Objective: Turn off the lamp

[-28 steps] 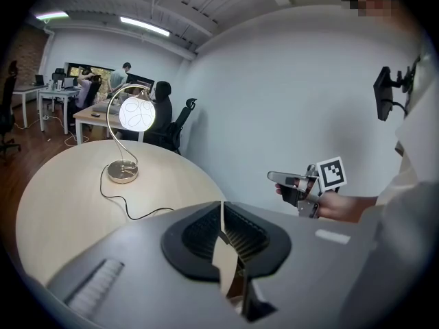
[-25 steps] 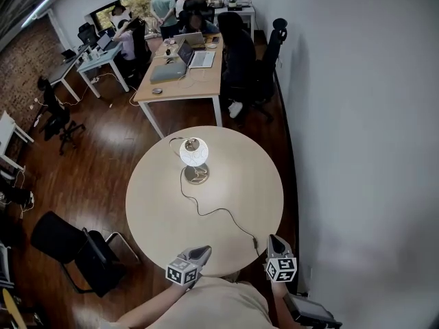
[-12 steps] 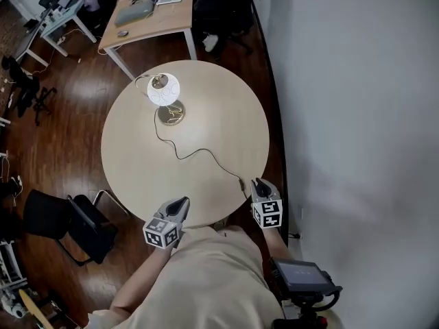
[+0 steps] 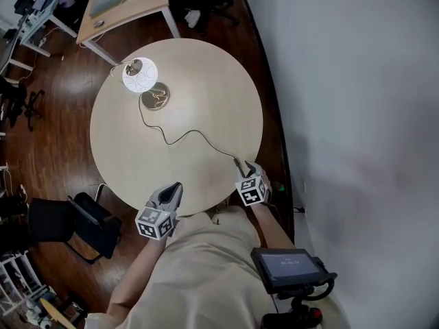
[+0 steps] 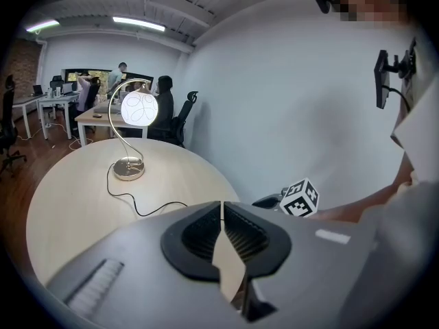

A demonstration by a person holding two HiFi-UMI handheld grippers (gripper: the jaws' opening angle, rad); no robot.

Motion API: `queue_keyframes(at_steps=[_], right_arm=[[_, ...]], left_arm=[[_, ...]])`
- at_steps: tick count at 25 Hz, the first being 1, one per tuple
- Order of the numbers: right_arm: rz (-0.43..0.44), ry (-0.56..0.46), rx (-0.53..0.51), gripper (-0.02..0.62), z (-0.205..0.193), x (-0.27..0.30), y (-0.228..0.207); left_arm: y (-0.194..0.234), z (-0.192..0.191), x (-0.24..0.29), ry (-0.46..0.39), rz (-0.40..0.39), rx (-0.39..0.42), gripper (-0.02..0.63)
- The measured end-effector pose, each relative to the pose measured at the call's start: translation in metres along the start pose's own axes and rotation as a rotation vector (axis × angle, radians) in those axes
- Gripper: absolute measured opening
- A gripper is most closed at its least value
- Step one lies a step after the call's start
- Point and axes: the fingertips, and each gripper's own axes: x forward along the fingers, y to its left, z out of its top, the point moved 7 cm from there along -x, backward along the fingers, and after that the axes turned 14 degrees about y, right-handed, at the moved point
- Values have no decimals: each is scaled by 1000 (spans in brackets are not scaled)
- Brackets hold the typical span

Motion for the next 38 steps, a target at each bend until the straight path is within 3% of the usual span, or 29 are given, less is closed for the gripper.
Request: queue_keyframes(at_steps=[8,18,25,38], right_arm=[[37,65,-11,120,-7,38,10],[54,124,55,126,-21,73,14],[69,173,126,133,-36,89,10],[48,216,155,123,-34,111,8]], left_arm=[[9,8,3,32,14,-17,0],[7,5,10,88,7,-12,0],[3,4,9,85,-8,-9,0],[10,-16,-4,90,18,-48,0]])
